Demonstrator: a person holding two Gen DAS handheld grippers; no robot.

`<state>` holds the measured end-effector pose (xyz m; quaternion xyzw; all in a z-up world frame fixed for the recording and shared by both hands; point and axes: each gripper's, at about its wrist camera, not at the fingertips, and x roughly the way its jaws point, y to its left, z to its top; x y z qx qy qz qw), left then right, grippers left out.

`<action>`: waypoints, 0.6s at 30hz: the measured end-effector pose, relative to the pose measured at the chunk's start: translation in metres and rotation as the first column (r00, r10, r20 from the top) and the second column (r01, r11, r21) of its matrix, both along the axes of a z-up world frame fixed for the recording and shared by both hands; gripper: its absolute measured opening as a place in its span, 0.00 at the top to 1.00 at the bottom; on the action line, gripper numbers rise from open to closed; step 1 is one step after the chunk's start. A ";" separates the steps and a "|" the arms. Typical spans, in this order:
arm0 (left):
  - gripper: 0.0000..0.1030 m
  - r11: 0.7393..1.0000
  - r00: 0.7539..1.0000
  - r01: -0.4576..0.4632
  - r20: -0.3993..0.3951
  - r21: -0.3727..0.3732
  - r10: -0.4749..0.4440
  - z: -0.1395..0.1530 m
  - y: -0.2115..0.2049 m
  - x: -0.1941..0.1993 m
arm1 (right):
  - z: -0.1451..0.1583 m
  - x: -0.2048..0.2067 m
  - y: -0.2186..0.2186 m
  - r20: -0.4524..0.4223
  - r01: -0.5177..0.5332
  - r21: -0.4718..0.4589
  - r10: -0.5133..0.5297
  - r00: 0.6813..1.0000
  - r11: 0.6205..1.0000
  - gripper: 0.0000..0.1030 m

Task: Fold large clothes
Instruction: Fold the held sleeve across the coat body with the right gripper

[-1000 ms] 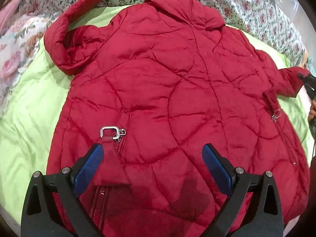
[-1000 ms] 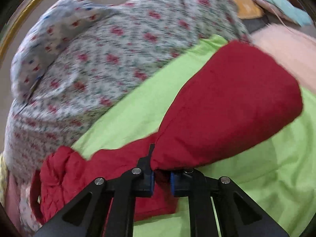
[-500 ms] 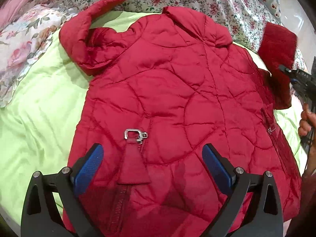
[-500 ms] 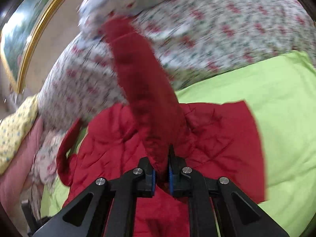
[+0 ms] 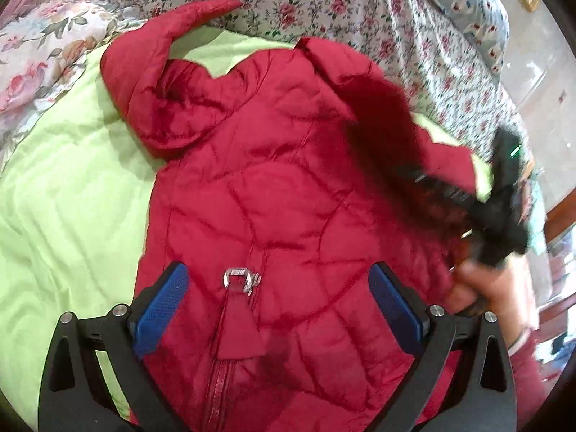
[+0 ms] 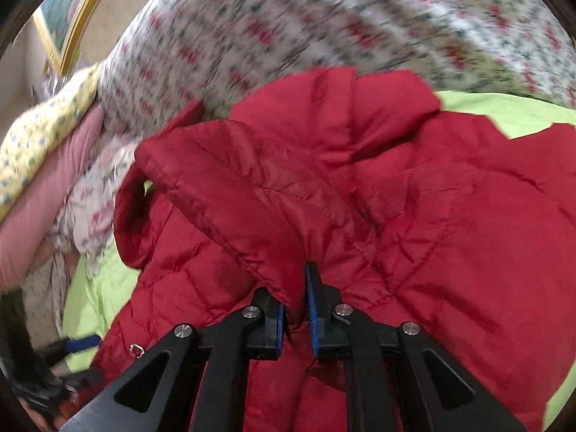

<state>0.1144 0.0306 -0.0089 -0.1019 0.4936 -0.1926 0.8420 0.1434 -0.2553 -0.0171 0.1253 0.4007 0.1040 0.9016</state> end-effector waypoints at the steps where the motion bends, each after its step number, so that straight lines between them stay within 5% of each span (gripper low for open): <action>1: 0.02 1.000 1.000 0.004 -0.003 -0.021 -0.004 0.003 0.002 0.004 | -0.003 0.003 0.009 0.002 -0.015 -0.013 0.015 1.000 1.000 0.86; 8: 0.02 0.981 0.996 0.039 -0.071 -0.190 -0.054 0.021 -0.004 0.069 | -0.016 0.002 0.038 0.026 -0.104 -0.077 0.107 0.994 0.992 0.86; 15: 0.03 0.944 0.971 0.049 -0.207 -0.325 -0.122 -0.007 -0.030 0.134 | -0.017 0.003 0.036 0.037 -0.108 -0.059 0.110 0.993 0.992 0.86; 17: 0.14 0.943 0.966 0.058 -0.220 -0.329 -0.136 -0.014 -0.038 0.142 | -0.018 0.002 0.035 0.039 -0.106 -0.051 0.108 0.993 0.993 0.86; 18: 0.28 0.941 0.964 0.061 -0.226 -0.332 -0.143 -0.017 -0.042 0.145 | -0.018 0.002 0.035 0.040 -0.105 -0.048 0.107 0.993 0.993 0.85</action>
